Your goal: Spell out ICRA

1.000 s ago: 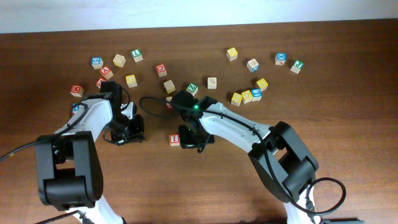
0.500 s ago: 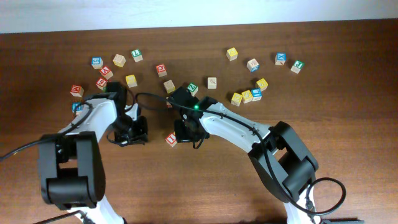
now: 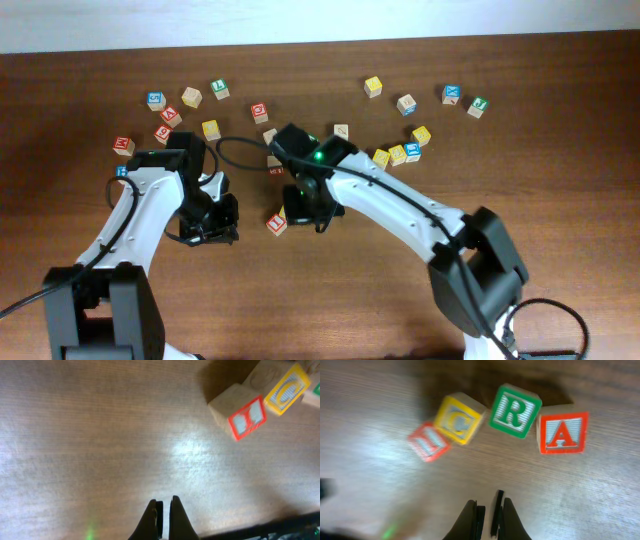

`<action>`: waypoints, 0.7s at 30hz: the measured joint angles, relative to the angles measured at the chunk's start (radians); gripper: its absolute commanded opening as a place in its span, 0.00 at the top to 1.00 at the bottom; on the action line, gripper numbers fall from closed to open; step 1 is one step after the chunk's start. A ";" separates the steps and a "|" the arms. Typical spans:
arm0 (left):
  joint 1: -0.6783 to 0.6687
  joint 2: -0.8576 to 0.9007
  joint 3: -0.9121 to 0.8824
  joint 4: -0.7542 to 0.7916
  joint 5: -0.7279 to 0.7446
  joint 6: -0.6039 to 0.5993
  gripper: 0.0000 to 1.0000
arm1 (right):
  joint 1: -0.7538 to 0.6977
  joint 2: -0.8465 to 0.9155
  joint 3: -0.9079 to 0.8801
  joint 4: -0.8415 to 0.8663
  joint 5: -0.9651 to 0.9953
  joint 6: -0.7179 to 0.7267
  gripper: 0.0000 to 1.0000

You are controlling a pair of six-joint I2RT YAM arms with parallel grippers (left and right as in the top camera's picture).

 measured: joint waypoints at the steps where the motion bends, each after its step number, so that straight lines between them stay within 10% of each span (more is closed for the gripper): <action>1: -0.003 0.000 -0.001 -0.002 0.002 0.000 1.00 | -0.002 -0.012 0.031 -0.025 -0.001 -0.002 0.96; 12: -0.329 0.000 -0.117 0.293 0.071 -0.233 1.00 | -0.301 -0.027 0.080 -0.187 -0.003 -0.120 0.96; 21: -0.424 0.002 -0.140 0.382 -0.169 -0.423 1.00 | -0.374 -0.027 0.080 -0.204 -0.002 -0.187 0.96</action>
